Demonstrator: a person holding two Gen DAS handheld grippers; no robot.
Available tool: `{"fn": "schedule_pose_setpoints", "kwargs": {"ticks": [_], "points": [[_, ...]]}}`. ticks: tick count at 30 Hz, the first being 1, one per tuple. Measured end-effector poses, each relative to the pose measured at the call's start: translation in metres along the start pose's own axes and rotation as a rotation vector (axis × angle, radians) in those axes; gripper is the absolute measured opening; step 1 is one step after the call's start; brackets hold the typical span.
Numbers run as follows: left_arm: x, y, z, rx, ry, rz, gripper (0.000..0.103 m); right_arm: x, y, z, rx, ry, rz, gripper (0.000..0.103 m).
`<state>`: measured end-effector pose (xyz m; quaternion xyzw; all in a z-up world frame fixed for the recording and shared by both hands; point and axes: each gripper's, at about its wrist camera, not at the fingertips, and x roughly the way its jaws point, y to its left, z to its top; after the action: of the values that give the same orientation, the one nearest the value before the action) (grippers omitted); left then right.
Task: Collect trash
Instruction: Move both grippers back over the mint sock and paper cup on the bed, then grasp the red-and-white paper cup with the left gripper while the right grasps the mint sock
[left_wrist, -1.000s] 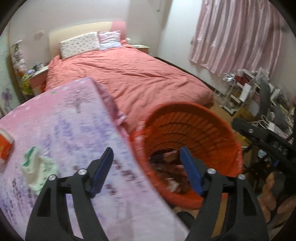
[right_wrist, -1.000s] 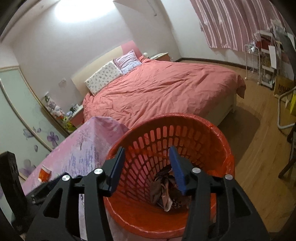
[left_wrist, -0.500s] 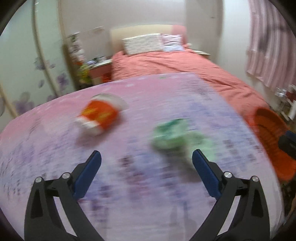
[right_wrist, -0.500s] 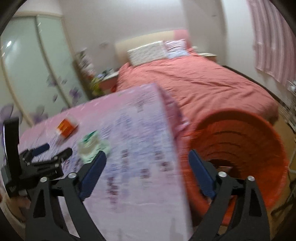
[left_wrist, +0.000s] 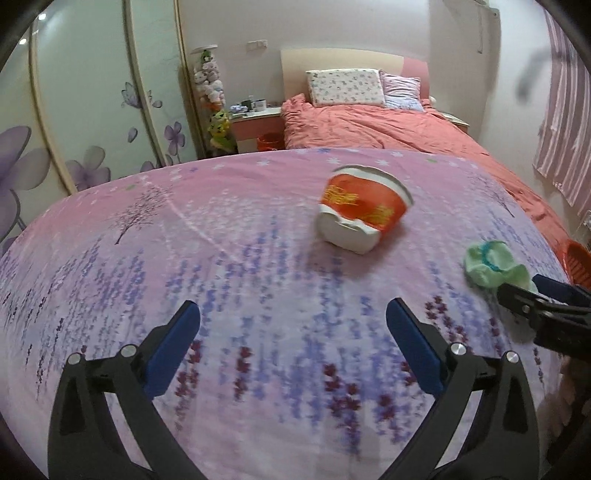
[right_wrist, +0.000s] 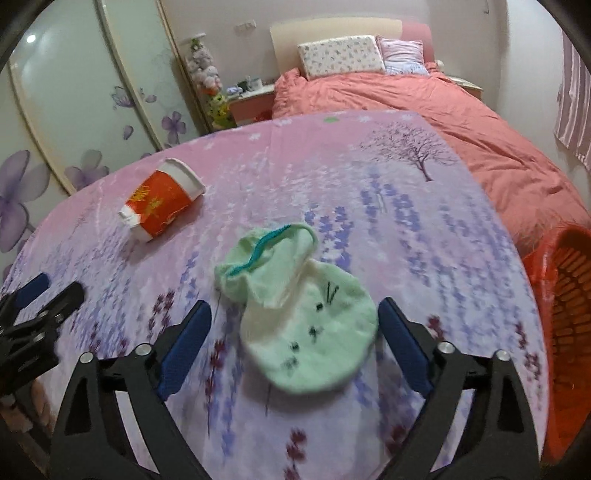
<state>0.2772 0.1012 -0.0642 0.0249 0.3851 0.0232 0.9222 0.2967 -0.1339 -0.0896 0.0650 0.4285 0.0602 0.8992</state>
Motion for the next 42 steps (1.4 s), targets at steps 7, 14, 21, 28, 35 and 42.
{"fn": "schedule_pose_setpoints", "kwargs": {"ticks": [7,14,21,28,35,42], "points": [[0.013,-0.010,0.021,-0.013,0.010,-0.025,0.099,-0.006,-0.007,-0.003,0.021,-0.018,-0.011,0.021],[0.041,-0.052,0.057,0.068,-0.007,-0.010,0.099,-0.017,-0.018,-0.016,0.043,-0.020,-0.032,0.019],[0.088,-0.080,0.081,0.178,0.053,0.082,0.099,-0.014,-0.023,-0.014,0.057,-0.018,-0.016,0.019],[0.114,-0.079,0.085,0.198,0.101,0.053,0.099,-0.014,-0.027,-0.014,0.074,-0.018,0.005,0.019],[0.121,-0.064,0.085,0.122,0.122,-0.032,0.083,-0.014,-0.027,-0.014,0.075,-0.018,0.009,0.019],[0.089,-0.044,0.055,0.108,0.120,-0.012,0.083,-0.014,-0.026,-0.014,0.075,-0.018,0.008,0.019]]}}
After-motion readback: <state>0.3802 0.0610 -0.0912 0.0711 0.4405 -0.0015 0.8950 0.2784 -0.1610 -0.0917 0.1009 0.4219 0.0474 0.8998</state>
